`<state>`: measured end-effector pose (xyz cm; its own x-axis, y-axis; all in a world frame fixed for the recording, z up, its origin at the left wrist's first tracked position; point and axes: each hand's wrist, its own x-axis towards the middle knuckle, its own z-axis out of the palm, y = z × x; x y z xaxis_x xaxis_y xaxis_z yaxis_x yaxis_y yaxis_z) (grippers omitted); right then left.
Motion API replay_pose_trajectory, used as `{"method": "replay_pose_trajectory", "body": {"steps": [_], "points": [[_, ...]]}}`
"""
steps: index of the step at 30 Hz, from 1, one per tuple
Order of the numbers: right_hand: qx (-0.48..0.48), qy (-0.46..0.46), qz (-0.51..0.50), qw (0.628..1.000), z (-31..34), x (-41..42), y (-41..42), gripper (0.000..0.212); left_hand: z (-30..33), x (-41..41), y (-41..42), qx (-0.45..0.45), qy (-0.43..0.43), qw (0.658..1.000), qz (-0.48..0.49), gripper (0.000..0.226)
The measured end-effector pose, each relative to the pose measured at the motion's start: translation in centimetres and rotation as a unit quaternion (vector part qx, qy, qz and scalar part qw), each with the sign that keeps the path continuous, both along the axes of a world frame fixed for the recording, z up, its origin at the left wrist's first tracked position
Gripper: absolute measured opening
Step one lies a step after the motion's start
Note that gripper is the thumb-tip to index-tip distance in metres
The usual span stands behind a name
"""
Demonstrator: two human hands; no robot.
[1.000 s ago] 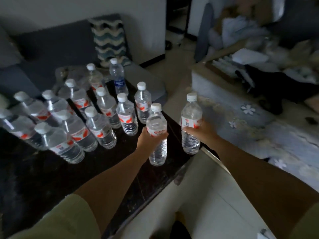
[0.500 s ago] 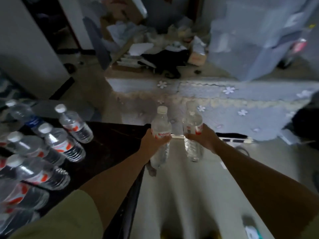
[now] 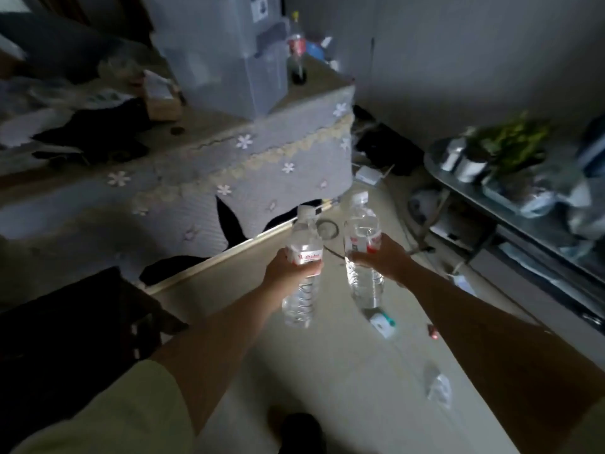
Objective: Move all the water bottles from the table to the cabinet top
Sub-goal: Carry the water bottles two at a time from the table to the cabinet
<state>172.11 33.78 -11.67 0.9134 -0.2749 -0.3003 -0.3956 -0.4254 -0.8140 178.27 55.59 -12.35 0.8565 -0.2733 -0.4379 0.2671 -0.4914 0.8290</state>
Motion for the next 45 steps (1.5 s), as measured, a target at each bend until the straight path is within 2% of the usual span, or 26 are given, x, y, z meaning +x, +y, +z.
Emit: {"method": "replay_pose_trajectory", "body": {"steps": [6, 11, 19, 25, 28, 30, 32, 40, 45], "points": [[0.025, 0.003, -0.102, 0.994, -0.4, -14.1, -7.1, 0.047, -1.2, -9.4, -9.1, 0.023, 0.008, 0.995, -0.101, 0.067], [0.029, 0.004, -0.212, 0.977, 0.4, -26.3, -12.9, 0.045, -1.0, -16.7, -17.8, 0.020, 0.006, 0.976, -0.218, 0.066], [0.038, -0.005, -0.414, 0.909, 1.6, -42.2, -18.2, 0.050, -1.0, -28.1, -32.9, -0.005, 0.012, 0.909, -0.416, 0.051], [0.031, -0.002, -0.540, 0.841, 2.1, -50.6, -20.4, 0.050, -0.7, -35.3, -41.8, 0.004, -0.006, 0.848, -0.529, 0.058], [0.009, 0.016, -0.580, 0.815, 2.8, -54.0, -21.3, 0.050, -0.1, -38.2, -45.8, -0.013, -0.026, 0.817, -0.576, 0.045], [0.006, 0.009, -0.620, 0.785, 3.3, -56.4, -21.6, 0.053, 0.4, -40.6, -48.6, -0.018, -0.038, 0.792, -0.610, 0.044], [0.011, -0.002, -0.662, 0.750, 3.5, -58.7, -21.3, 0.051, 0.6, -43.5, -50.8, -0.020, -0.037, 0.764, -0.644, 0.052], [0.054, -0.034, -0.741, 0.669, 2.8, -68.6, -18.6, 0.044, 0.5, -56.8, -53.3, -0.026, -0.034, 0.657, -0.753, 0.042], [0.062, -0.034, -0.769, 0.635, 1.8, -76.9, -17.8, 0.039, -0.6, -66.5, -54.0, -0.003, -0.018, 0.595, -0.804, 0.056]]}}
